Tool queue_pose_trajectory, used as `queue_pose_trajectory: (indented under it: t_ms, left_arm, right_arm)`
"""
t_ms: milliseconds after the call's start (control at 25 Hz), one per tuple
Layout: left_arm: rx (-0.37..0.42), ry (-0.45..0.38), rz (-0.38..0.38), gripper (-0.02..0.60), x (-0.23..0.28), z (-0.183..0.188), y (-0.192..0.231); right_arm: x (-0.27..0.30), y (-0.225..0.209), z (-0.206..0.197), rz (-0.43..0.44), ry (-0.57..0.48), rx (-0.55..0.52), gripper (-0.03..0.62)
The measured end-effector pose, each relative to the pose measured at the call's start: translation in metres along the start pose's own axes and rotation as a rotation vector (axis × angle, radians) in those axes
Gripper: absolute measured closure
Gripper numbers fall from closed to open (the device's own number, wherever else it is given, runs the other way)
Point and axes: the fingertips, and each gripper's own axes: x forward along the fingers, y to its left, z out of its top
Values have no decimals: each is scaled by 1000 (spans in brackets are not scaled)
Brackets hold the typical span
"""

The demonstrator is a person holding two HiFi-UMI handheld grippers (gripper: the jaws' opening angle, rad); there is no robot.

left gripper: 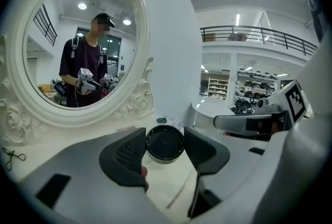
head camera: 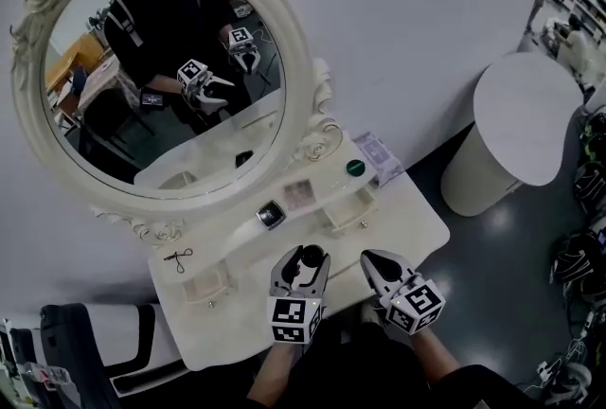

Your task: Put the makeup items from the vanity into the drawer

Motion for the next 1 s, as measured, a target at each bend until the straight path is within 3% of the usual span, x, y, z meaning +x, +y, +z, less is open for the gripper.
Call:
queue_pose_trajectory:
  t_ms: [320,640,1000]
  left_arm:
    - [21,-85,-28,351,-14,19,-7]
    - [23,-82,-90,351,-15,16,5]
    - [41,-65,-216,351,-8,7,18]
  right_arm:
    - [-5,15,3,-22,-26,6,571]
    - [3,23,4,-78,-40,-1,571]
    - [13,35,-7,-193,-60,-2,571]
